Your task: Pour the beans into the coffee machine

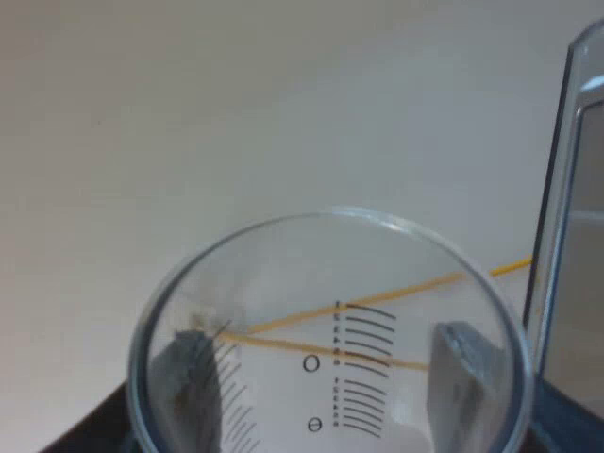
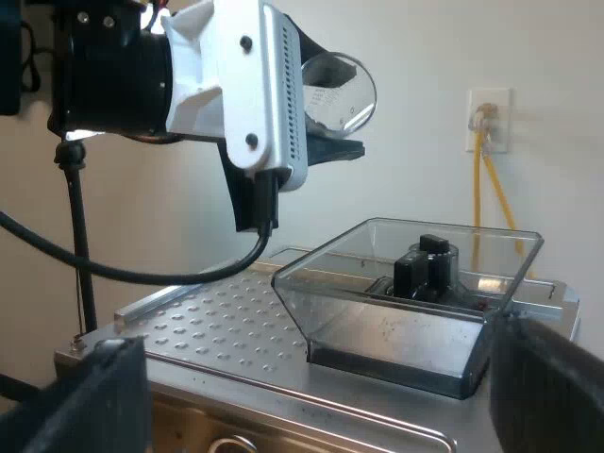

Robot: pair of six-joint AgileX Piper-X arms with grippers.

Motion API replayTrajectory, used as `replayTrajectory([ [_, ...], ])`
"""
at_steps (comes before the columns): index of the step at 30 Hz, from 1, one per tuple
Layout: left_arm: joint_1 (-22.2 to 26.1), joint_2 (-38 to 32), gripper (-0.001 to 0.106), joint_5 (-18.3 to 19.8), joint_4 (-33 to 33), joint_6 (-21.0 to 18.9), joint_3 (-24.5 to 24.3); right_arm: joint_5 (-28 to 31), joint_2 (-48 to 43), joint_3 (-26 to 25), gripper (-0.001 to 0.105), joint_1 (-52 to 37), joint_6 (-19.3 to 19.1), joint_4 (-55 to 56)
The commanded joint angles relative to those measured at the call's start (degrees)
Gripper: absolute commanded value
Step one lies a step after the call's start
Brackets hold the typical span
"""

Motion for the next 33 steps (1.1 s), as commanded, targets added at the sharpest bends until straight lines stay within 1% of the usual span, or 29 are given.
replayTrajectory([
  [1,-0.3,0.7,0.022,-1.1,-2.2,3.2,-0.4,-0.3,-0.3,-0.5,0.079,0.1,-0.8,-0.7],
  [4,-0.3,1.5,0.022,-1.5,-2.5,4.7,-0.4,-0.3,-0.3,-0.5,0.079,0.1,-0.8,-0.7],
  [6,-0.3,1.8,0.022,-1.9,-2.5,6.5,-0.4,-0.3,-0.3,-0.5,0.079,0.1,-0.8,-0.7],
  [7,-0.3,2.3,0.022,-2.1,-2.3,12.5,-0.4,-0.4,-0.3,-0.5,0.079,0.1,-0.8,-0.7],
  [8,-0.3,2.5,0.022,-2.2,-2.2,15.9,-0.4,-0.3,-0.3,-0.5,0.079,0.1,-0.8,-0.7],
  [11,-0.3,2.6,0.022,-2.4,-2.2,19.7,-0.4,-0.3,-0.3,-0.5,0.079,0.1,-0.8,-0.7],
  [12,-0.3,2.6,0.022,-2.4,-2.2,20.0,-0.4,-0.3,-0.3,-0.5,0.079,0.1,-0.8,-0.7],
  [14,-0.3,2.6,0.022,-2.4,-2.2,22.7,-0.4,-0.3,-0.3,-0.5,0.079,0.1,-0.8,-0.7],
  [18,-0.3,2.6,0.022,-2.4,-2.2,25.8,-0.4,-0.3,-0.3,-0.5,0.079,0.1,-0.8,-0.7],
  [19,-0.3,2.6,0.022,-2.4,-2.2,29.2,-0.4,-0.3,-0.3,-0.5,0.079,0.1,-0.8,-0.7],
  [21,-0.3,2.6,0.022,-2.4,-2.2,31.3,-0.4,-0.3,-0.3,-0.5,0.079,0.1,-0.8,-0.7],
  [23,-0.3,2.6,0.022,-2.4,-2.3,34.3,-0.4,-0.3,-0.3,-0.5,0.079,0.1,-0.8,-0.7],
  [24,-0.3,2.6,0.022,-2.4,-2.3,34.8,-0.4,-0.3,-0.3,-0.5,0.079,0.1,-0.8,-0.7],
  [26,-0.3,2.6,0.022,-2.4,-2.3,37.3,-0.4,-0.3,-0.3,-0.5,0.079,0.1,-0.8,-0.7],
  [30,-0.5,2.6,0.022,-2.4,-2.3,37.7,-0.4,-0.3,-0.3,-0.5,0.079,0.1,-0.8,-0.7],
  [33,-0.7,2.6,0.022,-2.4,-2.3,40.5,-0.4,-0.3,-0.3,-0.5,0.079,0.1,-0.8,-0.5],
])
